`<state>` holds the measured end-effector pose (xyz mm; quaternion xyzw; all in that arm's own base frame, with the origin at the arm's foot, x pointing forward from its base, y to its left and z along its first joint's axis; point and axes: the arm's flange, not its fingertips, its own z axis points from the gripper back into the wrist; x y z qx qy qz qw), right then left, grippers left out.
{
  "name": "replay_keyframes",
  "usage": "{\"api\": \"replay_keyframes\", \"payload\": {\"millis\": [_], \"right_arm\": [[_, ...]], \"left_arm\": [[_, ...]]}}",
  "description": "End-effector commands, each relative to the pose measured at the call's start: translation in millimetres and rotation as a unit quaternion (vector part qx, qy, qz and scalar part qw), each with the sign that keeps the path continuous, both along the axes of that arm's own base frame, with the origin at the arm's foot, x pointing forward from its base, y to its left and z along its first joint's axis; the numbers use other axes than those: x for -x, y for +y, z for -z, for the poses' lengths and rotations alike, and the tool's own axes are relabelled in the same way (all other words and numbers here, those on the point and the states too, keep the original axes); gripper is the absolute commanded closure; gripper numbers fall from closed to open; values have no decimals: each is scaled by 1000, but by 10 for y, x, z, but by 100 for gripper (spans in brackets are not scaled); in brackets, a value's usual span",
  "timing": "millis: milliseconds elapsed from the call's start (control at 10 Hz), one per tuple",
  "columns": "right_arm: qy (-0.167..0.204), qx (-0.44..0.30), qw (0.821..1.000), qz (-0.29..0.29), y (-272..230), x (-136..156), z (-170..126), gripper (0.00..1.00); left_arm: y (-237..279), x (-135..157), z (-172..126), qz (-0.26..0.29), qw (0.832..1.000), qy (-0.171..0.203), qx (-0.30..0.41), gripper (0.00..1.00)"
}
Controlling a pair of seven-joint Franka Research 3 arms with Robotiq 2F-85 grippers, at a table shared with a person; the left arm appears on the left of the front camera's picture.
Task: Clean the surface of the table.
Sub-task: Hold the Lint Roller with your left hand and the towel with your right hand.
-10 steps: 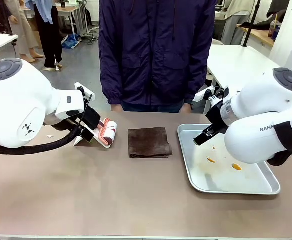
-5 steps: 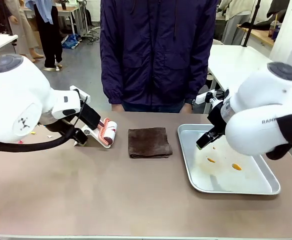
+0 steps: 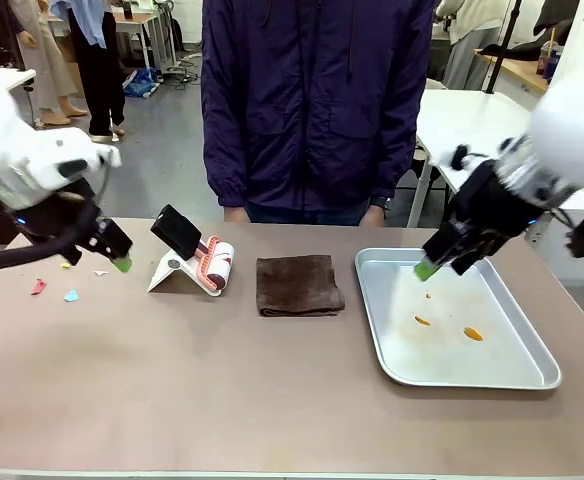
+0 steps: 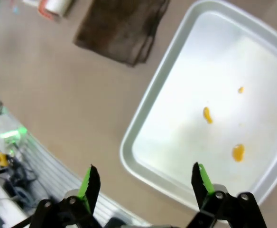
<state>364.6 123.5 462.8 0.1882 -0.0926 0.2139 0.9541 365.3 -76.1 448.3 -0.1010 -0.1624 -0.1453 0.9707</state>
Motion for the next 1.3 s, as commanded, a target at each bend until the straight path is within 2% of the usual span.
{"api": "replay_keyframes", "payload": {"millis": [0, 100, 200, 300, 400, 600, 700, 900, 1000, 1100, 1200], "right_arm": [[4, -99, 994, 45, -443, 203, -97, 0], [-6, -145, 986, 83, -692, 407, -152, 0], [-18, -183, 976, 116, -933, 600, -166, 0], [-25, -220, 963, 153, -1222, 753, -138, 0], [-33, -265, 943, 198, -1532, 882, -92, 0], [-35, -332, 902, 274, -2142, 1004, 6, 0], [-33, -351, 887, 298, -2351, 1033, 47, 0], [-36, -383, 861, 333, -2682, 1061, 123, 0], [-38, -399, 850, 341, -2775, 1052, 168, 0], [-42, -399, 847, 347, -2812, 1037, 211, 0], [-63, -368, 853, 364, -2808, 1032, 228, 0]], "left_arm": [[521, 167, -262, -2, 981, 6, 193, 0], [885, 226, -385, -45, 958, -5, 283, 0], [1207, 308, -403, -73, 941, -12, 331, 0], [1545, 394, -356, -77, 924, -15, 374, 0], [1851, 481, -281, -93, 907, -14, 410, 0], [2275, 728, -175, -135, 883, -41, 448, 0], [2381, 816, -141, -157, 875, -50, 455, 0], [2506, 981, -62, -194, 845, -81, 492, 0], [2226, 944, -64, -205, 840, -82, 496, 0], [1990, 886, -91, -213, 836, -85, 499, 0], [1936, 871, -91, -235, 838, -86, 486, 0]]}}
